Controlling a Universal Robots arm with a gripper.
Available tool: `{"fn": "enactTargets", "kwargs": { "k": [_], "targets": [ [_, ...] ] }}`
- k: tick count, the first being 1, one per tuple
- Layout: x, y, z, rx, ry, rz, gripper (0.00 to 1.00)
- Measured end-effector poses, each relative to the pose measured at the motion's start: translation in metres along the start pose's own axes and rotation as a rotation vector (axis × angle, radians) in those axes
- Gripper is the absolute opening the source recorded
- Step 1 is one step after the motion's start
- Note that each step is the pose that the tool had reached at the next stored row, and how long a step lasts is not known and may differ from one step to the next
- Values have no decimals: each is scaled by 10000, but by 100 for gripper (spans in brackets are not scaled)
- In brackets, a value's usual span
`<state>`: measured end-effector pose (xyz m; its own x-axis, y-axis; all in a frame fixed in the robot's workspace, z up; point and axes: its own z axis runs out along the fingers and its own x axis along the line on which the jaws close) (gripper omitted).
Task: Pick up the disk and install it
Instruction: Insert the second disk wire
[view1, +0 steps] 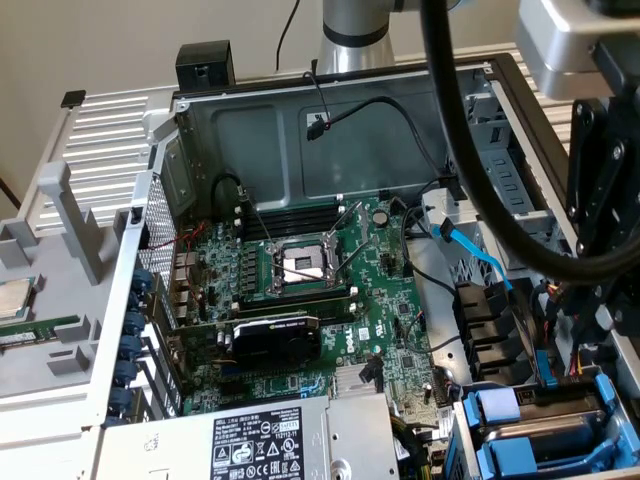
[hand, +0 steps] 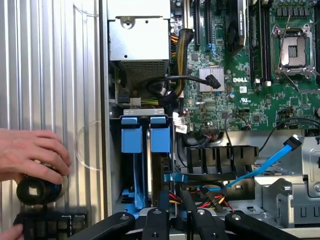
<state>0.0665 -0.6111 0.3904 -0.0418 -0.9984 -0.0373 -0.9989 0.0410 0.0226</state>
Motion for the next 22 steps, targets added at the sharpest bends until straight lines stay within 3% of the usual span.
{"fn": "enactTargets", "kwargs": {
  "k": [5,10,22],
  "targets": [
    [0,0,0,0,0,0,11],
    [0,0,1,0,0,-6,11],
    [1,-1,17,-68,45,-2131,11]
  ]
}}
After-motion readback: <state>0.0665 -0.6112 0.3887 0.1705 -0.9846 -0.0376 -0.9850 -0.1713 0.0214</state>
